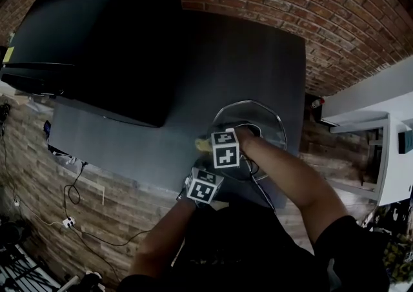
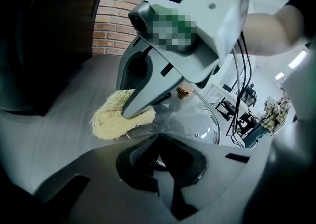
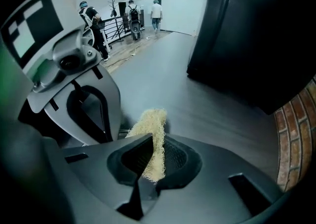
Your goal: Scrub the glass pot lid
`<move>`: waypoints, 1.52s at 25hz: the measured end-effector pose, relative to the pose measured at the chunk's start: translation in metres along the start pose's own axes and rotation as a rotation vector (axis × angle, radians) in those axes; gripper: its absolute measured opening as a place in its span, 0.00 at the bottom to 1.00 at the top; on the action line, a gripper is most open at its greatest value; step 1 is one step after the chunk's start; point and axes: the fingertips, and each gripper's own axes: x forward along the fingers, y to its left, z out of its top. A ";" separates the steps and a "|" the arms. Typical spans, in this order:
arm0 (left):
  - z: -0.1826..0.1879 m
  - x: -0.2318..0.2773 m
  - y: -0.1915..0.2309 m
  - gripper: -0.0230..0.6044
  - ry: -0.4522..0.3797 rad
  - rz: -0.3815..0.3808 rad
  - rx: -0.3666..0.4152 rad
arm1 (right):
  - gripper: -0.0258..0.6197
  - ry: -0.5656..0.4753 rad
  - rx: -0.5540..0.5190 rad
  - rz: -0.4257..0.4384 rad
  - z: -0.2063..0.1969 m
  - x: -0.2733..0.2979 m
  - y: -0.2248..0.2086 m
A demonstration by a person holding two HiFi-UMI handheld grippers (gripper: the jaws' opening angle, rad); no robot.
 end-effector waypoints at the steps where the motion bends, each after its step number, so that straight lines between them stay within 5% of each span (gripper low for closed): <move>1: 0.000 0.000 0.000 0.09 -0.002 0.002 -0.003 | 0.12 -0.002 0.016 -0.005 -0.001 0.000 -0.004; 20: -0.005 -0.002 -0.001 0.09 0.032 0.003 -0.018 | 0.12 -0.016 0.481 -0.145 -0.076 -0.028 -0.095; 38: 0.003 -0.001 0.000 0.09 0.040 -0.004 -0.004 | 0.12 0.005 0.718 -0.275 -0.178 -0.064 -0.105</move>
